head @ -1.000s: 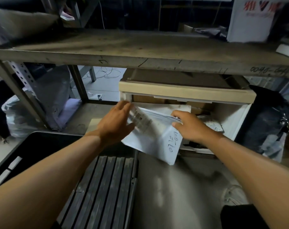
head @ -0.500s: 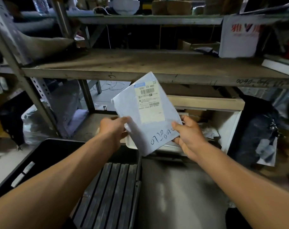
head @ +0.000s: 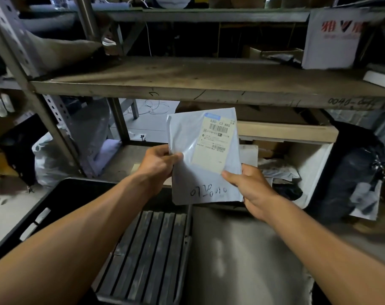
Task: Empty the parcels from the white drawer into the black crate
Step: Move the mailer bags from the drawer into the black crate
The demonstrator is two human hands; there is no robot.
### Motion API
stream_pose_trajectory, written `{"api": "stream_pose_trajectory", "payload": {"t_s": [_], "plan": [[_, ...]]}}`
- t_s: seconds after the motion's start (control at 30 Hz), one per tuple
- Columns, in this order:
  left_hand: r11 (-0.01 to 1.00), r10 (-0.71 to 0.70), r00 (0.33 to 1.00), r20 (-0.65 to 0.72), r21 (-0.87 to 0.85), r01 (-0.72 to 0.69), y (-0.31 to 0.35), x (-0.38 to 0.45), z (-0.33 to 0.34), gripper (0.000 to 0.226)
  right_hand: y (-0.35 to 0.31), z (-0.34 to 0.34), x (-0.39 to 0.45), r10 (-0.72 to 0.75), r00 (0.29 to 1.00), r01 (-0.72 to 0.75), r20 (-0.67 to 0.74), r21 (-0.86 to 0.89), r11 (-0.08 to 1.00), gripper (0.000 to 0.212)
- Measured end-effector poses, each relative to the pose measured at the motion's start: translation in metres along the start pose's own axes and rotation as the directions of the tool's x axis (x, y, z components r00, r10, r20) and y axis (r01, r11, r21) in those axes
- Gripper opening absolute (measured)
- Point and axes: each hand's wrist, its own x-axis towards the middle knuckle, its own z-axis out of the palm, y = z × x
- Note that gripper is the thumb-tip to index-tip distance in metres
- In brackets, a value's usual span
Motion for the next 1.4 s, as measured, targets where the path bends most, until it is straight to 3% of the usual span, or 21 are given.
{"api": "stream_pose_trajectory", "payload": {"t_s": [0.23,0.33,0.4,0.5,0.57,0.6,0.67,0.73,0.8,0.93,1.07,1.13,1.4], "plan": [[1.0,-0.02,0.998,-0.067,0.019,0.021,-0.009,0.001,0.0,0.006,-0.005,0.003,-0.001,-0.019,1.0,0.02,0.018,-0.044,0.999,0.018],[0.958,0.152,0.969,-0.197,0.269,-0.096,-0.015,0.002,0.004,0.039,-0.007,0.005,0.0,-0.054,0.997,0.053,-0.048,-0.017,0.998,0.022],[0.899,0.278,0.949,-0.15,0.387,-0.203,-0.014,0.0,0.01,0.046,-0.011,0.01,-0.001,-0.091,0.991,0.094,-0.102,0.019,0.995,0.022],[0.961,0.201,0.971,0.13,0.164,-0.221,-0.008,-0.011,0.032,0.038,-0.012,0.027,-0.003,-0.15,0.987,0.149,-0.059,-0.01,0.989,0.031],[0.989,0.142,0.966,0.218,0.003,-0.146,-0.008,-0.013,0.044,0.056,-0.008,0.038,-0.007,-0.175,0.979,0.181,0.105,-0.055,0.982,0.046],[0.992,0.128,0.971,0.204,-0.042,-0.122,-0.008,-0.013,0.047,0.058,-0.005,0.041,-0.009,-0.182,0.963,0.205,0.199,-0.106,0.973,0.056],[0.988,0.081,0.991,0.103,-0.138,-0.066,-0.006,-0.01,0.043,0.038,-0.001,0.041,-0.011,-0.191,0.934,0.257,0.302,-0.196,0.946,0.073],[0.978,0.012,1.0,0.017,-0.208,-0.008,-0.004,-0.005,0.033,0.012,-0.004,0.037,-0.01,-0.213,0.944,0.272,0.25,-0.232,0.934,0.078],[0.981,0.002,1.0,0.018,-0.192,0.001,-0.003,-0.002,0.024,0.011,-0.009,0.03,-0.006,-0.198,0.973,0.22,0.114,-0.22,0.95,0.079],[0.985,-0.034,0.993,0.109,-0.166,0.052,-0.003,-0.001,0.015,0.022,-0.01,0.019,0.001,-0.154,0.987,0.14,-0.053,-0.207,0.968,0.069],[0.98,-0.073,0.984,0.163,-0.171,0.101,-0.001,-0.003,0.01,0.026,-0.009,0.017,0.003,-0.158,0.974,0.136,-0.164,-0.133,0.982,0.034],[0.979,-0.07,0.986,0.154,-0.181,0.098,-0.001,-0.003,0.009,0.023,-0.011,0.017,0.002,-0.172,0.969,0.152,-0.178,-0.122,0.981,0.022],[0.991,-0.016,1.0,-0.02,-0.133,0.013,-0.007,0.003,0.011,0.016,-0.014,0.017,-0.001,-0.162,0.978,0.154,-0.13,-0.068,0.986,0.015]]}}
